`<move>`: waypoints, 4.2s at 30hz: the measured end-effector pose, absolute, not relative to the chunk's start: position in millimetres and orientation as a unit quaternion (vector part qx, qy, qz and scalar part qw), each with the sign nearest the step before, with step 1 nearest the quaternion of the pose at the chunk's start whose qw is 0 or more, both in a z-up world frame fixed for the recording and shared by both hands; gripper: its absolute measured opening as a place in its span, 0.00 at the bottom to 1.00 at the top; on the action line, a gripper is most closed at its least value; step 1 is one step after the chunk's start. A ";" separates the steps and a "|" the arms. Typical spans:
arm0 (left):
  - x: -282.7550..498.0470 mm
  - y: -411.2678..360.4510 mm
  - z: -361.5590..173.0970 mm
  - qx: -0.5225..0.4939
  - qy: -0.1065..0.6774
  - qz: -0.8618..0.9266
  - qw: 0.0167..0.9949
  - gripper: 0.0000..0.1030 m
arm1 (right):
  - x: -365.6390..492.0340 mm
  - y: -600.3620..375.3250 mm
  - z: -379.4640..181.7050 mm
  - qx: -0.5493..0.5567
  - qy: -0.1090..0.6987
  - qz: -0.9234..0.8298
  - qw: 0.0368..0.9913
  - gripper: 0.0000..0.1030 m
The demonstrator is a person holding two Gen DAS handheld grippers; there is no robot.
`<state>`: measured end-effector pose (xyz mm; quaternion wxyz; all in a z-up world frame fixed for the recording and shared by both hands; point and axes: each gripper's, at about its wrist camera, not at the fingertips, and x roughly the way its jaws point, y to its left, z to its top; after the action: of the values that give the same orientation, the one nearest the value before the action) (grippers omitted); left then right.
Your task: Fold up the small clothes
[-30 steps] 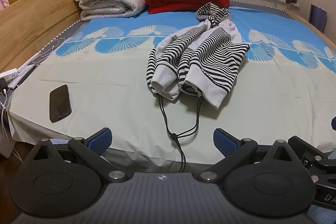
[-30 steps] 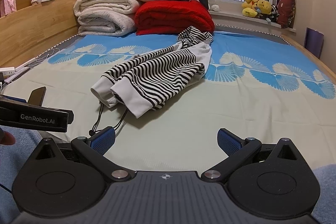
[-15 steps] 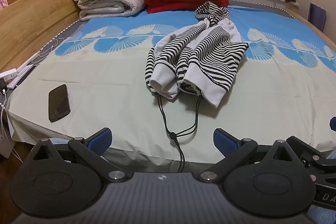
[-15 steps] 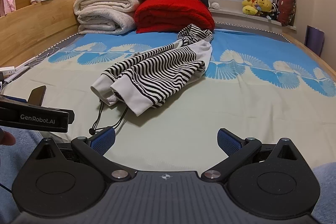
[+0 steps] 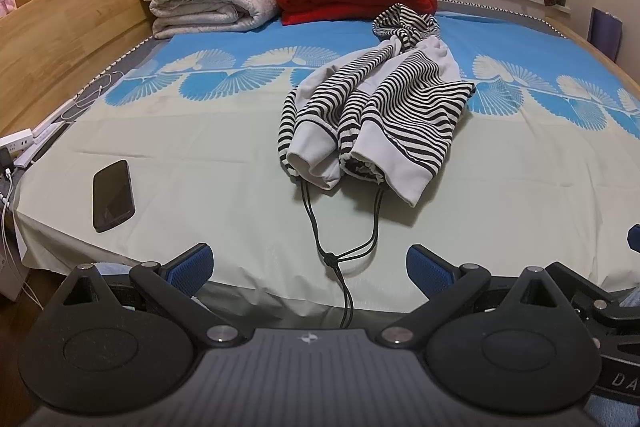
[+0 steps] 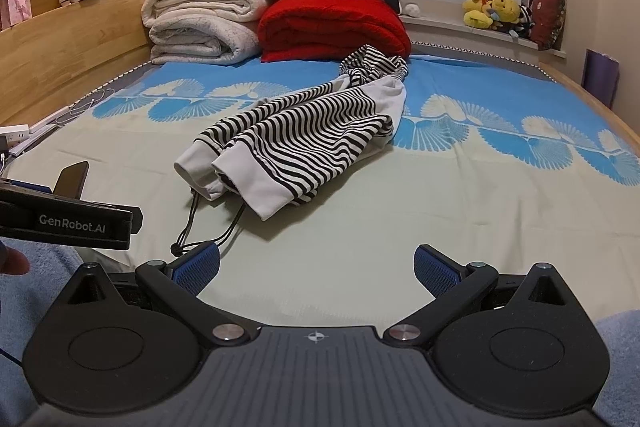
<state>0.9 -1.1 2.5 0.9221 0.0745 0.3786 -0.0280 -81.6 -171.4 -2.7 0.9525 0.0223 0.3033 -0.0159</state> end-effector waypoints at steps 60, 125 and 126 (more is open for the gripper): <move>274.3 -1.9 -60.0 0.013 0.459 -0.026 0.888 1.00 | 169.2 -354.4 -18.9 0.100 0.433 0.055 0.894 0.02; 373.2 7.0 -153.1 0.020 0.554 -0.035 0.832 0.98 | 327.2 -468.8 8.2 0.050 0.445 -0.037 0.894 0.50; 374.5 6.2 -153.5 0.019 0.554 -0.034 0.832 0.98 | 322.9 -454.6 1.1 0.041 0.443 0.001 0.895 0.85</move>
<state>374.5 6.2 -153.5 0.8319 0.0190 0.5535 -0.0338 322.9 -454.6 1.1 0.8955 0.0412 0.4432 0.0012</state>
